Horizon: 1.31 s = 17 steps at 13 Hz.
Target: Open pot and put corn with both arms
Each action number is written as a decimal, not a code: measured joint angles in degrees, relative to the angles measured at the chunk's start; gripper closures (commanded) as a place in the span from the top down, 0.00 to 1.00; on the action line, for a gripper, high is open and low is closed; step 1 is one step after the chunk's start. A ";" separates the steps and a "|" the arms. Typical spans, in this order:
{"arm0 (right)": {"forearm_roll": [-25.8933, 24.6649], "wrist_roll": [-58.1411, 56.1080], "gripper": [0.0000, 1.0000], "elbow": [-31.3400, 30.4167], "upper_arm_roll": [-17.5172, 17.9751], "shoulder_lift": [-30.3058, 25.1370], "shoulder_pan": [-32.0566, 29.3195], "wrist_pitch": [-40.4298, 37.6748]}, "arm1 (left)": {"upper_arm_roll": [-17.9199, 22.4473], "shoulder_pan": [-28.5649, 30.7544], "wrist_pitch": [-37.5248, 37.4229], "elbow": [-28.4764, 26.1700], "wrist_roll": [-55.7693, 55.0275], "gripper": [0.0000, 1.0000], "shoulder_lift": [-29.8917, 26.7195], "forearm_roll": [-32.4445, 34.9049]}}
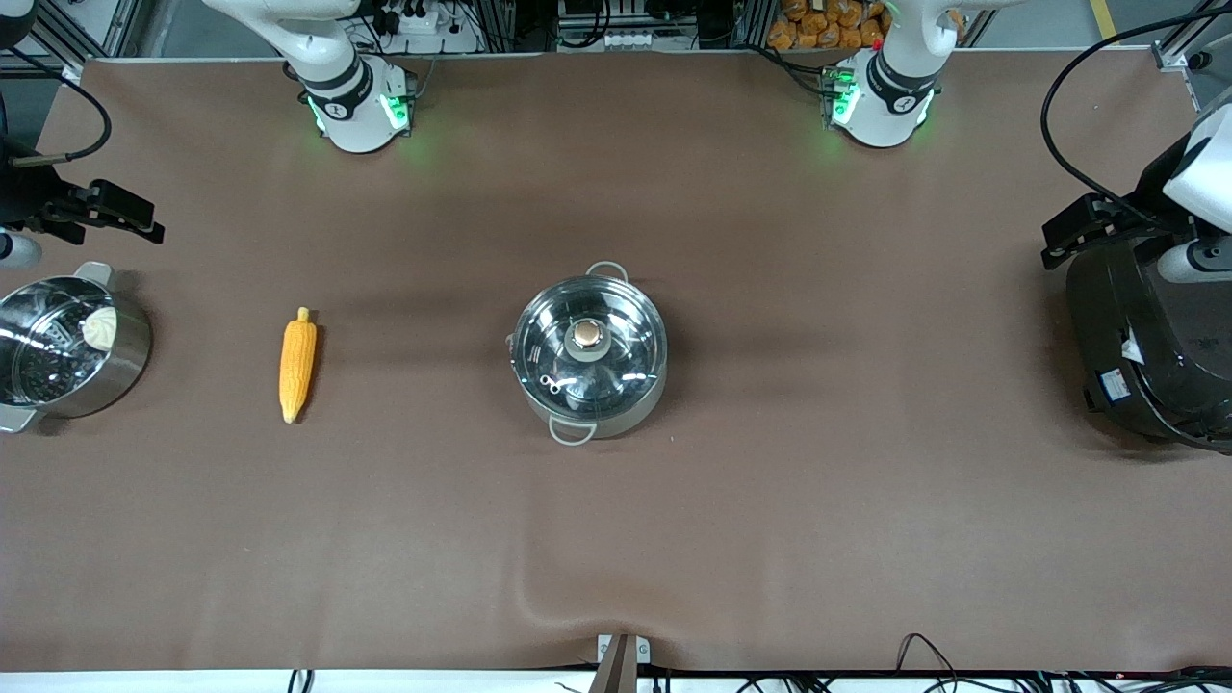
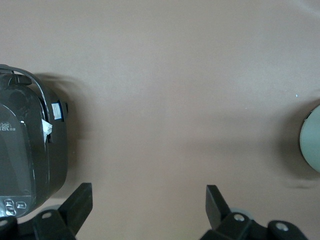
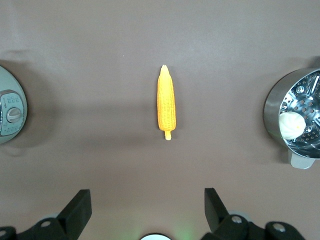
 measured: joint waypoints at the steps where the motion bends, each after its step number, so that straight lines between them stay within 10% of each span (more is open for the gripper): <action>1: 0.00 0.00 1.00 -0.02 0.00 0.00 0.00 0.00 | 0.00 0.01 0.00 0.00 0.00 1.00 0.00 0.00; 9: 0.00 0.00 1.00 -0.16 0.00 0.01 0.00 0.00 | -1.42 -2.03 -2.62 1.47 -1.02 1.00 2.99 0.09; 17: 0.00 0.00 1.00 -6.22 -0.15 1.77 -0.03 5.74 | -3.18 -20.59 1.10 9.60 -32.98 1.00 17.45 0.09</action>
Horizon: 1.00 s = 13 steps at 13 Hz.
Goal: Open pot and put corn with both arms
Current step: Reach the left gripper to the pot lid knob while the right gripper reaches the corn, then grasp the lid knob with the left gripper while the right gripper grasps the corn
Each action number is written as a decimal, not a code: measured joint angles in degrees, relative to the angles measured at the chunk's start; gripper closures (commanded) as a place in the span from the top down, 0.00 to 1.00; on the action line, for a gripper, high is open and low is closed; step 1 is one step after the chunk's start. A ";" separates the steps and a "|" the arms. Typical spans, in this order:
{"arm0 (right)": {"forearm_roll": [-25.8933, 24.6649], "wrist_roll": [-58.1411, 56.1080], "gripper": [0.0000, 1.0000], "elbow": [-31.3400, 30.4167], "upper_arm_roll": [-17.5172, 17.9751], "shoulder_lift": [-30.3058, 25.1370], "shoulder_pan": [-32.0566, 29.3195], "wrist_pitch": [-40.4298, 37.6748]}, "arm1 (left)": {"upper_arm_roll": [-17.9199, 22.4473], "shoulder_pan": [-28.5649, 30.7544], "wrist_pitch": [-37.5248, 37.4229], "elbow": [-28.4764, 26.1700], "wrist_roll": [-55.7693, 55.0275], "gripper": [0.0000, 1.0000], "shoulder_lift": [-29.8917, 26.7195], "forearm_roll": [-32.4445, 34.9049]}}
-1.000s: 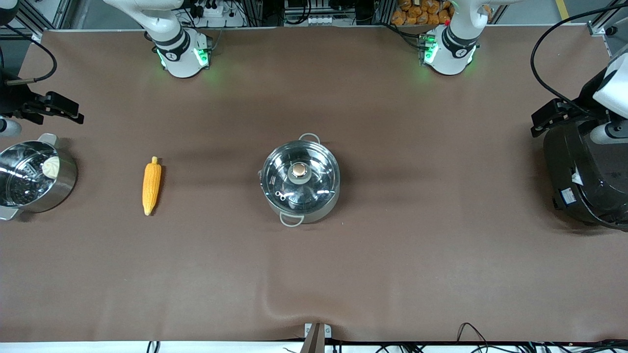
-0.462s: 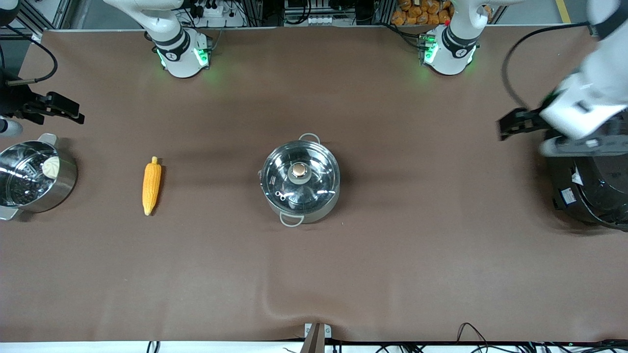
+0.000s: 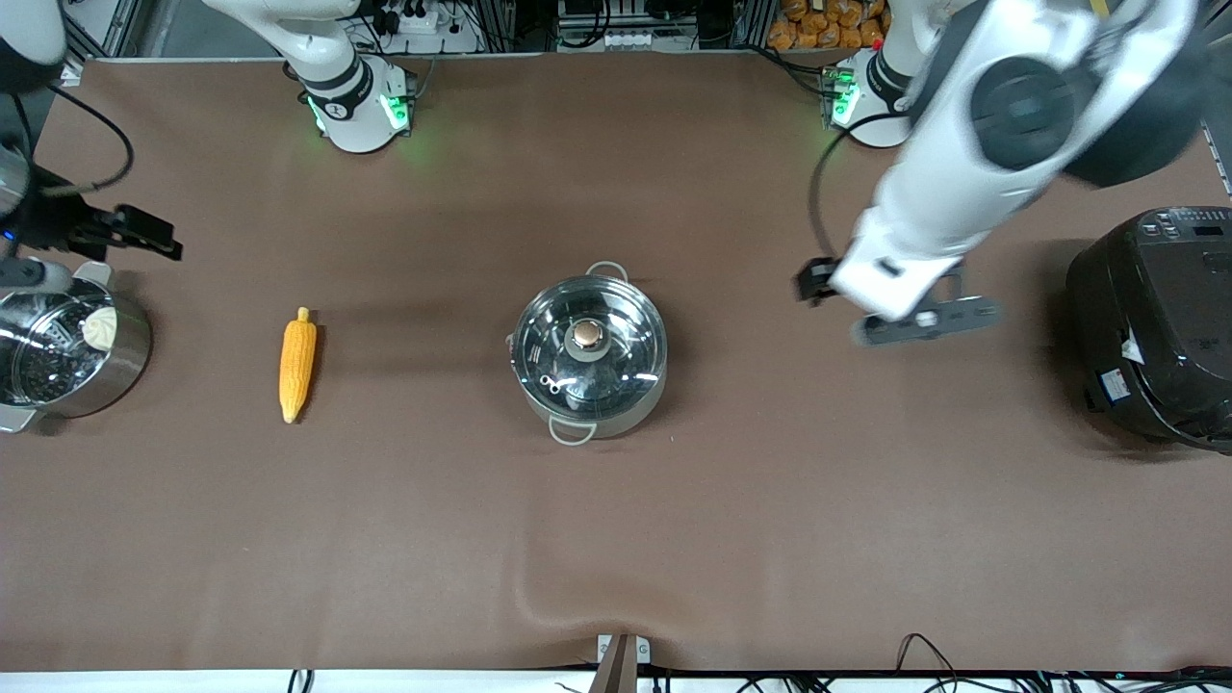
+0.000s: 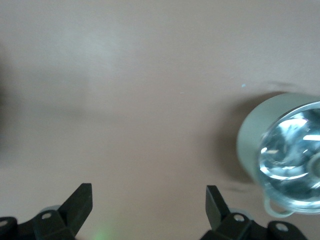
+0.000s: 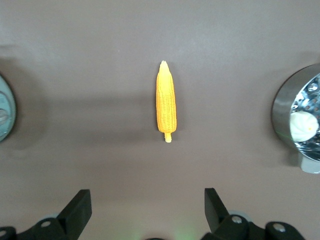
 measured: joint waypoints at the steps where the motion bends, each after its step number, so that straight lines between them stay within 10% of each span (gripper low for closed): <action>1: 0.00 0.00 1.00 -2.22 -0.01 0.32 0.00 1.74 | -0.03 -1.90 2.19 0.57 -3.88 1.00 1.71 0.00; 13: -0.46 -2.69 1.00 -15.16 -0.31 17.78 -3.03 23.89 | 0.14 -18.05 23.44 3.64 -35.07 0.85 18.32 0.00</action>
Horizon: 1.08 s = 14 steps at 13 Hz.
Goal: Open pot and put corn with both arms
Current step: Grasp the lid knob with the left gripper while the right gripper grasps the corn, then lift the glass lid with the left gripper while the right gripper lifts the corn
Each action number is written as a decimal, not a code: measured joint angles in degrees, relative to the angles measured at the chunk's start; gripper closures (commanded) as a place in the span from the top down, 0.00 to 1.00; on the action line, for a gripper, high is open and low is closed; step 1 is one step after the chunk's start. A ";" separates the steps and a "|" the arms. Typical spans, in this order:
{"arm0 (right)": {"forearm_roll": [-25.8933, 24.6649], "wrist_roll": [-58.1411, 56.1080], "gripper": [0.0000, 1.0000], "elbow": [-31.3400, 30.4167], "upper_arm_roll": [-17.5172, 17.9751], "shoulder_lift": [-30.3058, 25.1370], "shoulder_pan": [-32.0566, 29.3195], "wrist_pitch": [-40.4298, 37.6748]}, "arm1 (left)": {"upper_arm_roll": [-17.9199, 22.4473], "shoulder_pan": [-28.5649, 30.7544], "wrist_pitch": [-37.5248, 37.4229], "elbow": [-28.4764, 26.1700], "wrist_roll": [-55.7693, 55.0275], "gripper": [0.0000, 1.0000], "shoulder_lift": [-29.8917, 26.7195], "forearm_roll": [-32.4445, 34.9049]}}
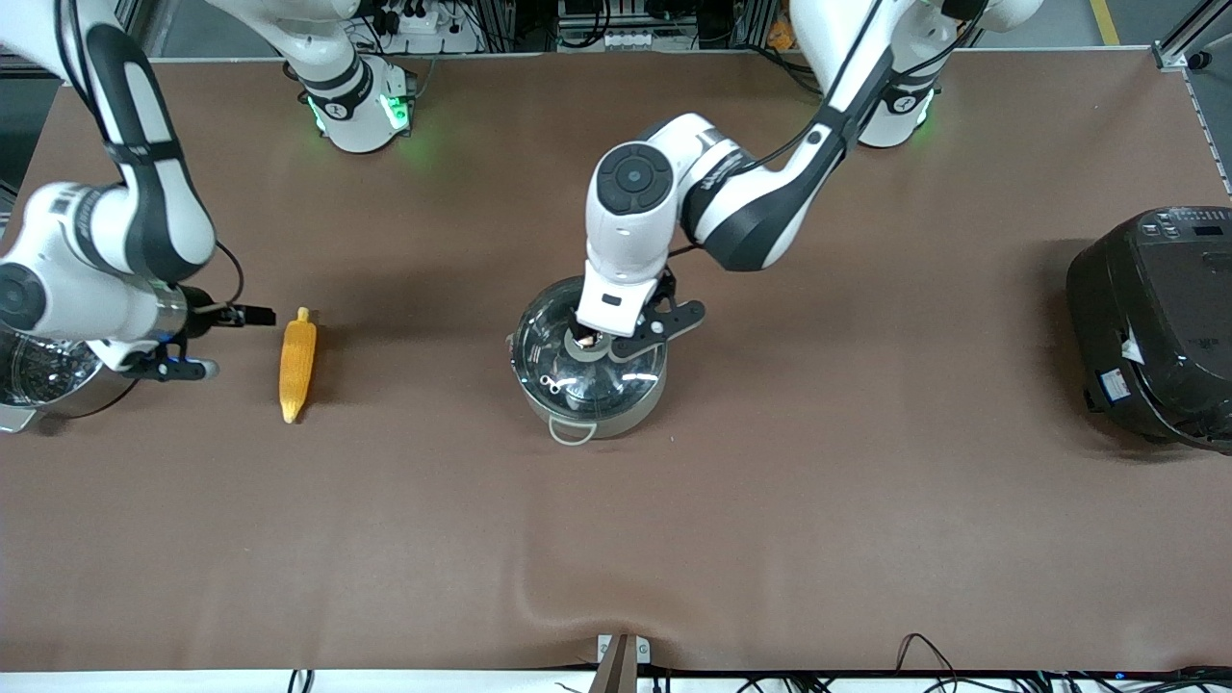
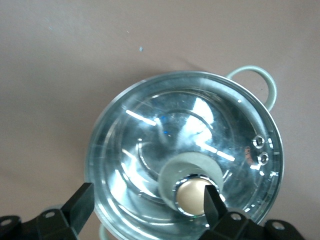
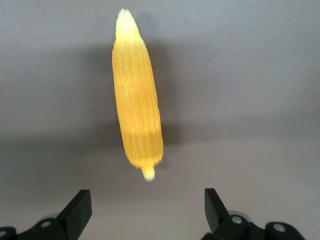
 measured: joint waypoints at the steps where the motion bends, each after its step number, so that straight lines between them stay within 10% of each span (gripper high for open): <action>1: -0.07 0.00 1.00 -0.05 0.27 1.65 0.43 2.19 | 0.02 -0.35 0.84 0.38 -0.68 0.85 0.76 0.00; 9: -3.13 -0.01 1.00 -0.13 0.33 11.36 1.39 11.25 | 1.24 -2.48 5.28 3.06 -2.15 0.79 4.15 0.00; 11: -3.17 -0.05 0.15 -0.15 0.35 12.44 1.40 11.21 | 1.59 -2.79 5.41 3.06 -2.15 0.70 4.53 0.00; 14: -3.18 -0.11 0.00 0.05 0.48 12.60 1.67 11.25 | 1.92 -3.56 5.52 3.07 -2.15 0.64 5.16 0.00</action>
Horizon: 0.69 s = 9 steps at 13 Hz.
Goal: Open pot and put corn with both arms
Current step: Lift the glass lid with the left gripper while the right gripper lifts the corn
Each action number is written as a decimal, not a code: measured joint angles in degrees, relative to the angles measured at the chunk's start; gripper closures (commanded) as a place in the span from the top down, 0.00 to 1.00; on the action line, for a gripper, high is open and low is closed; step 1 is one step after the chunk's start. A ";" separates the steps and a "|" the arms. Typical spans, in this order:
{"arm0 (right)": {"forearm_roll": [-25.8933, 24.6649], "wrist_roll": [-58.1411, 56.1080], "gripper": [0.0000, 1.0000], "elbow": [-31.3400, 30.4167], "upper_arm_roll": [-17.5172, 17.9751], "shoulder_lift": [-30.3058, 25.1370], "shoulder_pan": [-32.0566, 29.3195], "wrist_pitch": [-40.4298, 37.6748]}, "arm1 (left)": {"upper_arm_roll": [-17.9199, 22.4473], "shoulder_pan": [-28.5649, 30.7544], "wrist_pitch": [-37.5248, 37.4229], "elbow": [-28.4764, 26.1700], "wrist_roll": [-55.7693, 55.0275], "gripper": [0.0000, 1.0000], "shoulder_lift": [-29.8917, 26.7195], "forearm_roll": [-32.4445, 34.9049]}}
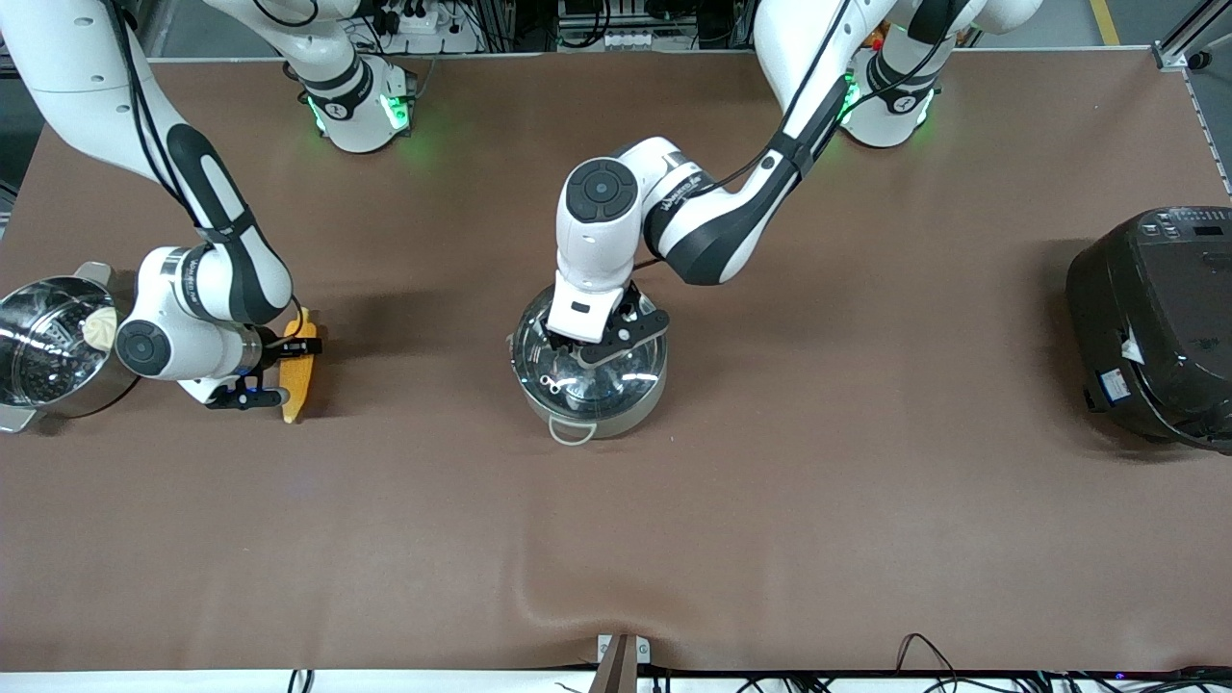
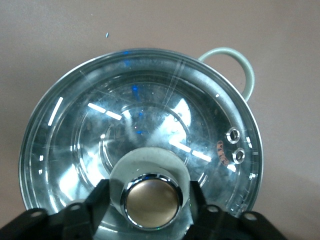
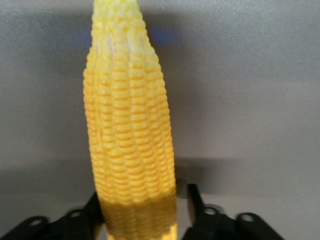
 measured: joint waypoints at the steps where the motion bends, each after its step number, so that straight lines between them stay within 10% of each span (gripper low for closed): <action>1: -0.01 0.00 0.00 0.52 0.06 -0.05 0.22 -0.03 | 0.07 -0.08 0.08 0.01 0.00 0.60 0.13 0.00; 5: -0.06 -1.15 0.00 6.45 0.13 -2.19 0.73 -6.67 | 0.21 -0.15 0.41 0.14 0.00 0.00 0.30 0.00; 9: -0.07 -6.81 0.00 12.70 0.14 -7.03 0.75 -13.17 | 0.19 -0.25 -0.28 0.60 0.00 0.00 0.27 0.00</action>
